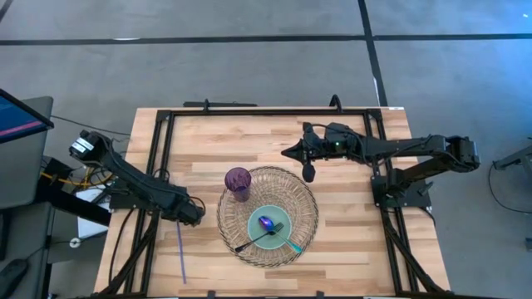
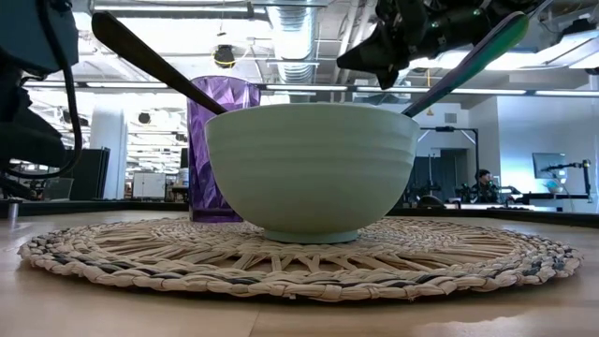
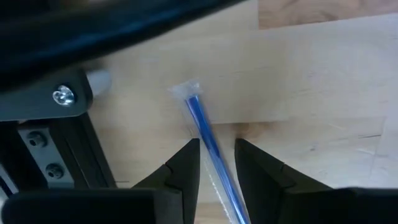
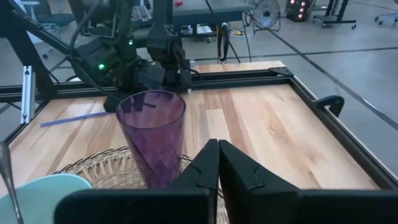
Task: Pick & Place Utensil
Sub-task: Put the violet straw into the violet glass on the woven mat
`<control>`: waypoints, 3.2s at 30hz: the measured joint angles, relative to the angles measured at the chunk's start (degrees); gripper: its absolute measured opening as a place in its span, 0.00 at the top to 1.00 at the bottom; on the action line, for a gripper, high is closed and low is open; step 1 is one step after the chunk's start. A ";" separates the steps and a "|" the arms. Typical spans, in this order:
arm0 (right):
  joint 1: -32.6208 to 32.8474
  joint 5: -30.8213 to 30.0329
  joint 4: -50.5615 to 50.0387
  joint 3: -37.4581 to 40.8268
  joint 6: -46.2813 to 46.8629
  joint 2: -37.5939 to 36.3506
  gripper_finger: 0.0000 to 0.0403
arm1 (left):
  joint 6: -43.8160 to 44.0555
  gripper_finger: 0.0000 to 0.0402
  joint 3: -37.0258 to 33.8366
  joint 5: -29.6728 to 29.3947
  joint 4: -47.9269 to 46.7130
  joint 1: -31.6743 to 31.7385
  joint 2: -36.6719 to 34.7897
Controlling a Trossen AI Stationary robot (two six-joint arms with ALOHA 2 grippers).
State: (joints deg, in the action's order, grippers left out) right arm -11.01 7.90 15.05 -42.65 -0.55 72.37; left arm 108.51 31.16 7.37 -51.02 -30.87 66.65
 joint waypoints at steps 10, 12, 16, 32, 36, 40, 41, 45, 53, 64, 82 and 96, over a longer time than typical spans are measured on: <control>0.11 0.00 0.02 0.00 0.04 -0.01 0.99 | -3.47 0.79 0.15 -2.53 1.48 -1.34 1.62; 0.11 0.00 0.02 0.00 0.04 -0.01 0.99 | -4.55 0.85 0.13 -3.41 2.23 -1.77 1.85; 0.11 0.00 0.26 0.00 0.04 -0.01 0.99 | -4.73 0.98 0.10 -3.89 3.16 -1.86 1.88; 0.11 0.00 0.44 0.00 0.17 0.01 0.99 | -26.28 0.99 10.99 -27.17 21.78 -1.62 -4.43; 0.11 0.00 0.50 0.00 0.15 0.01 0.99 | -38.71 0.99 14.32 -28.55 31.34 -1.68 -6.12; 0.11 0.00 0.47 0.00 0.14 0.01 0.99 | -54.84 0.99 15.74 -28.47 44.05 -1.66 -6.88; 0.11 0.00 0.55 -0.01 0.15 0.01 0.99 | -59.06 0.99 15.87 -28.45 47.58 -1.70 -7.32; 0.11 -0.01 0.58 0.00 0.14 0.01 0.99 | -76.13 0.99 16.14 -28.51 60.40 -1.65 -9.23; 0.11 0.00 0.42 -0.01 0.13 0.01 0.99 | -110.04 0.99 16.13 -31.76 73.63 -1.66 -14.74; 0.11 0.00 0.13 -0.02 0.11 0.01 0.99 | -130.64 0.99 16.13 -44.32 75.30 -1.64 -17.05; 0.11 0.00 0.01 -0.02 0.08 0.01 0.99 | -130.69 0.99 13.00 -61.15 75.97 -1.66 -14.88; 0.10 0.00 0.02 -0.01 0.08 0.01 0.99 | -124.27 0.93 11.78 -61.34 75.93 -1.65 -9.25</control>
State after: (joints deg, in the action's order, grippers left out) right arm -10.91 7.90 15.07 -42.67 -0.47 72.38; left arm -15.76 42.94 -53.98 24.91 -32.52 57.41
